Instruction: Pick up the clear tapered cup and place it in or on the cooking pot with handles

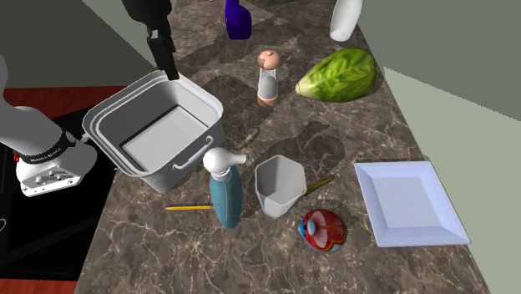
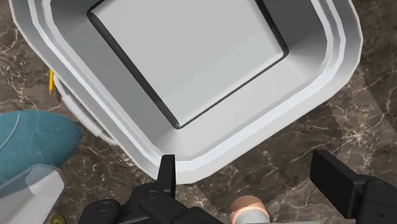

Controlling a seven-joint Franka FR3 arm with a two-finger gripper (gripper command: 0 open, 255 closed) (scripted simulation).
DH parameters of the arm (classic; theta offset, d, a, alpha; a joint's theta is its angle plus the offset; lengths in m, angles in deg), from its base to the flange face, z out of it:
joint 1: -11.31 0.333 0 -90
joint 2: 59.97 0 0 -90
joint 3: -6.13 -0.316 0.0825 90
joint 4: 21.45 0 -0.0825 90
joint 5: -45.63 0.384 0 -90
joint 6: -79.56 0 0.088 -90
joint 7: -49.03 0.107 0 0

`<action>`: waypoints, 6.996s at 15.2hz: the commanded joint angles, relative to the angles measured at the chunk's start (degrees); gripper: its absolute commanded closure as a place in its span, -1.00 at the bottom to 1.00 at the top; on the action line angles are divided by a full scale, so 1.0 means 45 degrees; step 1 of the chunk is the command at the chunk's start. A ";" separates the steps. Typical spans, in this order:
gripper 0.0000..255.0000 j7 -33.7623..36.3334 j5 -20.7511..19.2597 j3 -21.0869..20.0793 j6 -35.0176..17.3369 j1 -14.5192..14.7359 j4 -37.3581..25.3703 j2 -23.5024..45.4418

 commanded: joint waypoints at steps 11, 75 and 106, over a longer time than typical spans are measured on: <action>-1.00 -0.2362 0.0210 0.1635 -0.1481 -0.0823 -0.3411 0.4908; 1.00 -0.4668 0.1479 0.2331 0.1903 -0.2717 -1.1666 0.9785; 1.00 -0.0850 -0.1427 0.0859 0.3927 -0.0214 -0.5855 0.1860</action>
